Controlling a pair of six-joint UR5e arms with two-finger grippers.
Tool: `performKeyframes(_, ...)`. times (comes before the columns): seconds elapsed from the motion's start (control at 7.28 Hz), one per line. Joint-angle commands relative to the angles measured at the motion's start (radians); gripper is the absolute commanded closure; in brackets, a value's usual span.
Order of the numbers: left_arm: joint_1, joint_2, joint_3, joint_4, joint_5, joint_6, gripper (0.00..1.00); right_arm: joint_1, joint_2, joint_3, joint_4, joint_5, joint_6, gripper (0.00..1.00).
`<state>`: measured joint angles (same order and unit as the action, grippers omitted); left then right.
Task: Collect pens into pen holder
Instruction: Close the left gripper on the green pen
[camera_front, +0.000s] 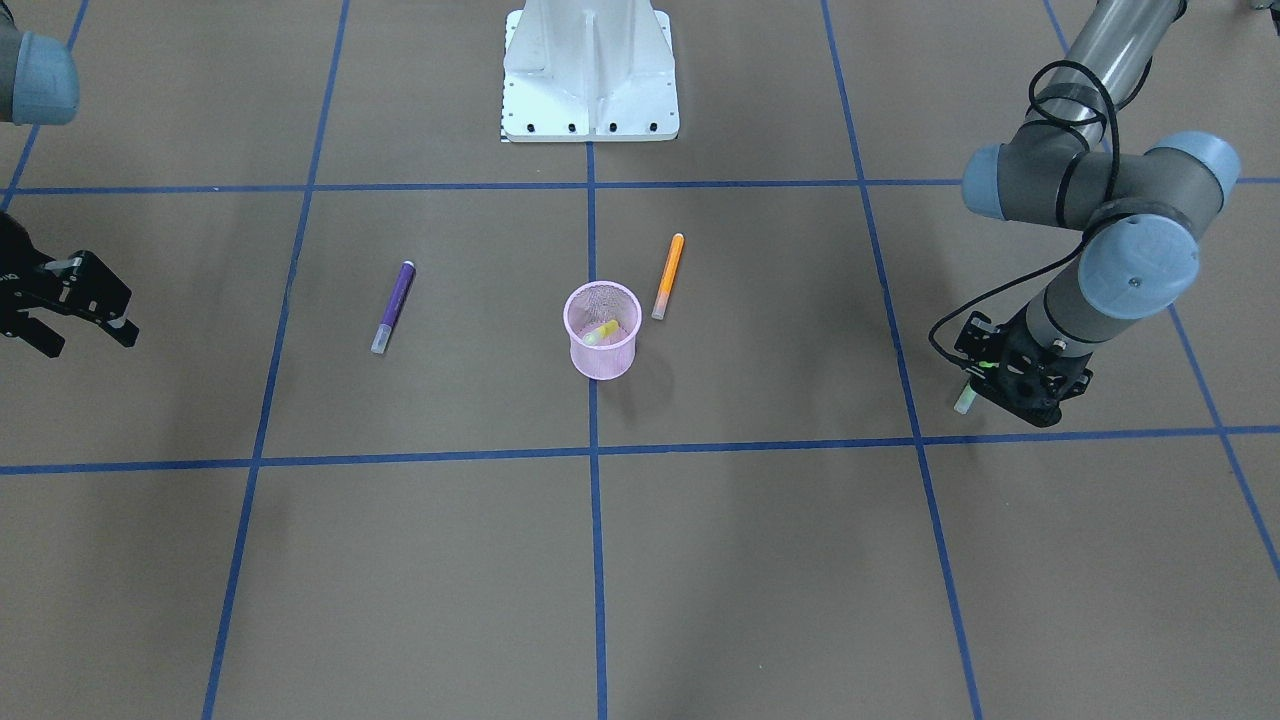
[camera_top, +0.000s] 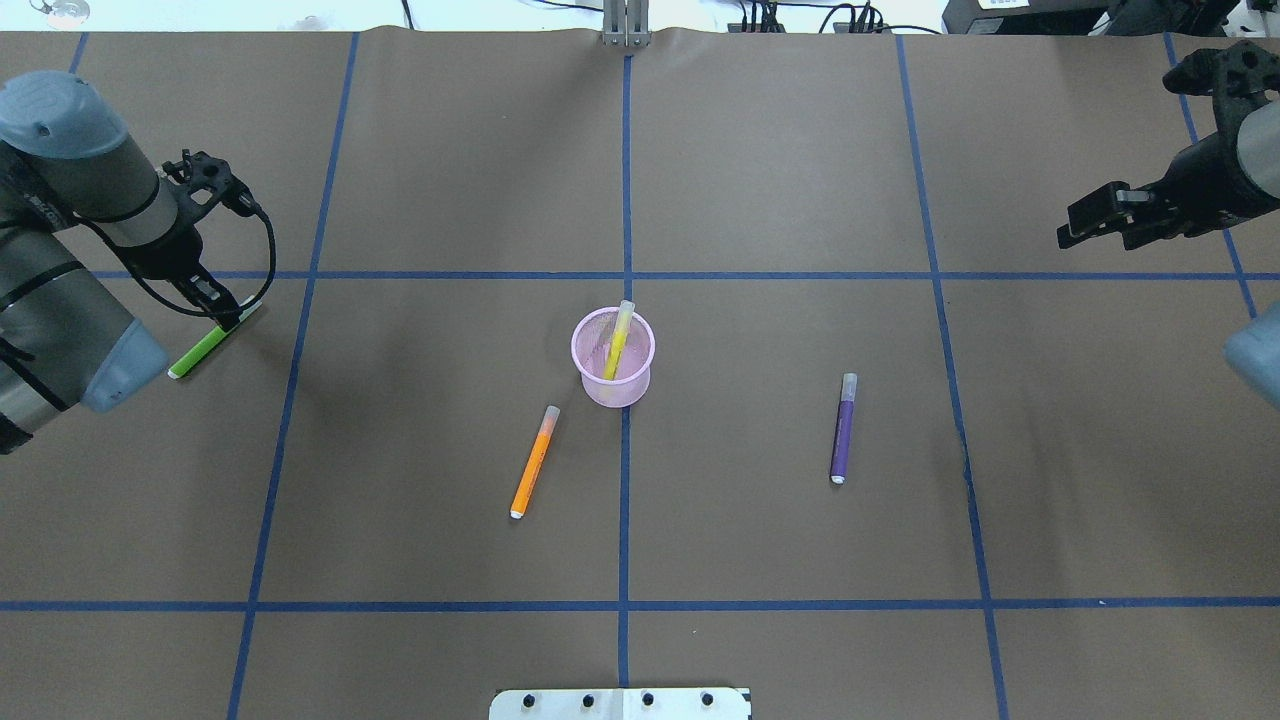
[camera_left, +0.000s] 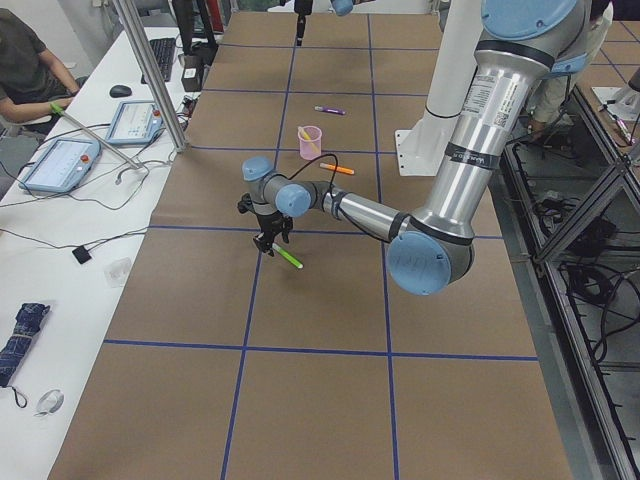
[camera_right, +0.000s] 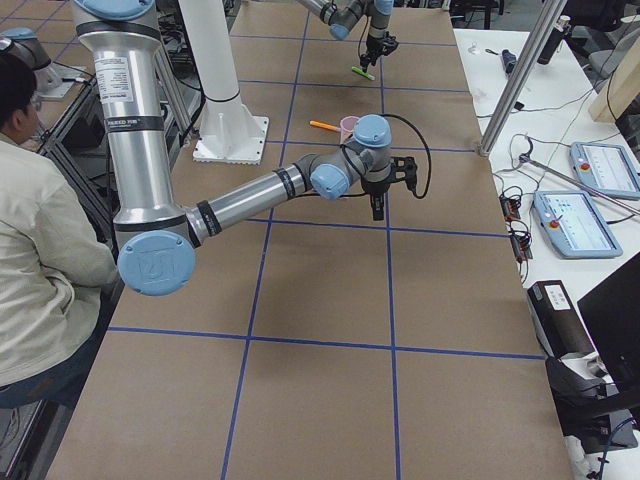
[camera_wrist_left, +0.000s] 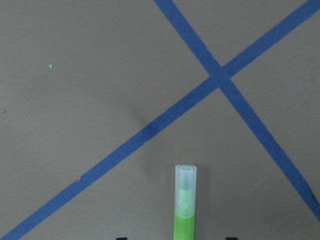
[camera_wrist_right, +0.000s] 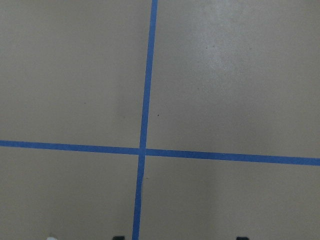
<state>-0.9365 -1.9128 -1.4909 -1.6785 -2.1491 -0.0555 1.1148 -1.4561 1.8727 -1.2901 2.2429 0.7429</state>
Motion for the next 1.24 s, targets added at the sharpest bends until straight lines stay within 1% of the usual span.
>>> performKeyframes(0.0,0.007,-0.014,0.029,-0.004,0.000,0.002,0.27,-0.001,0.002,-0.003,0.000,-0.002,0.000,0.20)
performKeyframes(0.41,0.015,-0.026,0.037,-0.004,0.000,0.000,0.28,-0.003,0.003,-0.006,0.000,-0.002,0.000,0.20)
performKeyframes(0.55,0.016,-0.025,0.038,-0.004,-0.002,0.002,0.32,-0.003,0.003,-0.009,0.000,-0.002,0.000,0.20)
performKeyframes(1.1,0.018,-0.023,0.041,-0.004,-0.002,0.000,0.33,-0.003,0.005,-0.012,-0.002,0.001,0.000,0.20)
